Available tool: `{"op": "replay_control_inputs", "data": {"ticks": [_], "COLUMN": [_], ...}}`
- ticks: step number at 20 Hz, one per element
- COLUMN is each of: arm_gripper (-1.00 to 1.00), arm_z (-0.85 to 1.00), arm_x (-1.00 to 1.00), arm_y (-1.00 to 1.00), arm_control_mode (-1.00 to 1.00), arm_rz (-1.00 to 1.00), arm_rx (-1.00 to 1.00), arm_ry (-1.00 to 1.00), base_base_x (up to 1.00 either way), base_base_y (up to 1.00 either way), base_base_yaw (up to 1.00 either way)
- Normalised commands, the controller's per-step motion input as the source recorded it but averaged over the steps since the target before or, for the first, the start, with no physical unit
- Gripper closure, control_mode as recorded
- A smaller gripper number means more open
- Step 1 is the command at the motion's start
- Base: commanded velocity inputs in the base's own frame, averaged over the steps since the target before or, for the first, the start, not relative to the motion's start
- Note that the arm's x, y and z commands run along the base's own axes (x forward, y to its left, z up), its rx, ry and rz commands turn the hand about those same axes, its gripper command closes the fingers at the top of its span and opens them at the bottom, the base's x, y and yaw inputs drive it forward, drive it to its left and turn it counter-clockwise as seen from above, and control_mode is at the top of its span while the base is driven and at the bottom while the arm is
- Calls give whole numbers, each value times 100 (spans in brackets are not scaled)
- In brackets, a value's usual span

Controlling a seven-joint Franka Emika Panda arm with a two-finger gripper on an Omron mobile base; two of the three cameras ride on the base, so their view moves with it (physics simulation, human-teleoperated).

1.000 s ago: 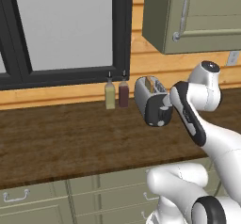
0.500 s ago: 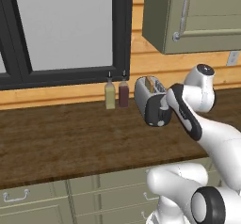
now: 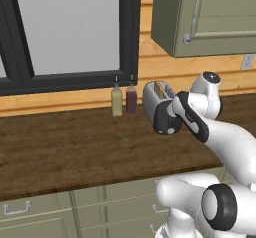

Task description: Start the toaster. Once the lever pops up, take the bread to the plate on the dining counter.

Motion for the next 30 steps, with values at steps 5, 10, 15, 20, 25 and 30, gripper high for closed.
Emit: {"op": "replay_control_inputs", "data": {"ticks": [5,10,15,20,25,30], "arm_gripper": [100,100,100,100,100,100], "arm_z": [-15,-24,-19,-17,-15,-4], "arm_x": [39,20,19,19,24,23], "arm_y": [0,0,0,-6,-3,0], "arm_control_mode": [-100,-100,-100,-100,-100,-100], "arm_rz": [0,0,0,0,0,0], "arm_rx": [0,0,1,5,3,1], "arm_ry": [0,0,0,0,0,0], "base_base_x": [0,0,0,0,0,0], "base_base_y": [0,0,0,0,0,0], "base_base_yaw": [0,0,0,0,0,0]}}
